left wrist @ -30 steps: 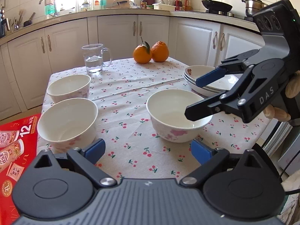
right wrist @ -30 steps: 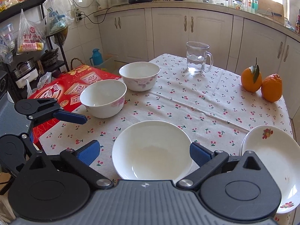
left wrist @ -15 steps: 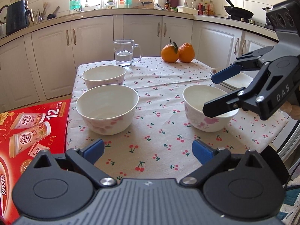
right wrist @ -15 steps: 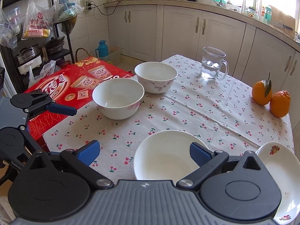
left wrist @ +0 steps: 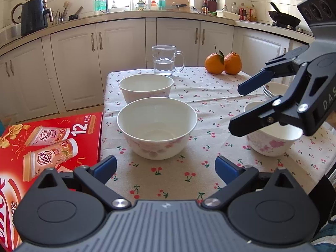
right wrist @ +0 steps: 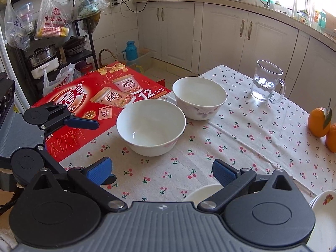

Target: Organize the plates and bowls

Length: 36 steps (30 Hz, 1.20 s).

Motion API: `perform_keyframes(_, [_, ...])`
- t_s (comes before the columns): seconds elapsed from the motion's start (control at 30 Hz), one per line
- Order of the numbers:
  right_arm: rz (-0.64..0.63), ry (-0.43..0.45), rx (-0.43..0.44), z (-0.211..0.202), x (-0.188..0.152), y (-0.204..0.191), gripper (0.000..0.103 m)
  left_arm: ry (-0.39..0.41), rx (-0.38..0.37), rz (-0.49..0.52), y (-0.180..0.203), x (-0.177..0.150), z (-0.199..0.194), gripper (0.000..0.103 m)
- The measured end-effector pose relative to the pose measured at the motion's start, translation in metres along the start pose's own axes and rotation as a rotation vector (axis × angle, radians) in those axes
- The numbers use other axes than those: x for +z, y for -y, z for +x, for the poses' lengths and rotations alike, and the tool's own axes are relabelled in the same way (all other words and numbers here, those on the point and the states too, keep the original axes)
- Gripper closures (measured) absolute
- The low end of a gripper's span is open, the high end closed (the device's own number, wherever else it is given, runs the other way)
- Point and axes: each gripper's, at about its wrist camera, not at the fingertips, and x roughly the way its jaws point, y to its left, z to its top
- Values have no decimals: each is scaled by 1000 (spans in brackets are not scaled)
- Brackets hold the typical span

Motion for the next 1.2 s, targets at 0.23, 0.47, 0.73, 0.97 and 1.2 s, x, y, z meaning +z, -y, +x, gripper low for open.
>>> perform_keyframes(0.23, [-19, -33, 31, 27, 22, 7, 0, 2, 16, -4, -7, 5, 19, 4])
perform_keyframes(0.47, [-36, -57, 66, 52, 43, 12, 0, -4, 2, -18, -10, 10, 32, 5])
perform_keyframes(0.73, [-42, -93, 117, 81, 62, 18, 7, -1, 8, -18, -11, 12, 39, 9])
perform_keyframes(0.97, [-41, -123, 137, 100, 67, 23, 16, 3, 6, -15, -10, 14, 42, 16])
perform_keyframes(1.2, [-17, -138, 160, 110, 70, 32, 23, 4, -3, -1, -9, 16, 42, 19])
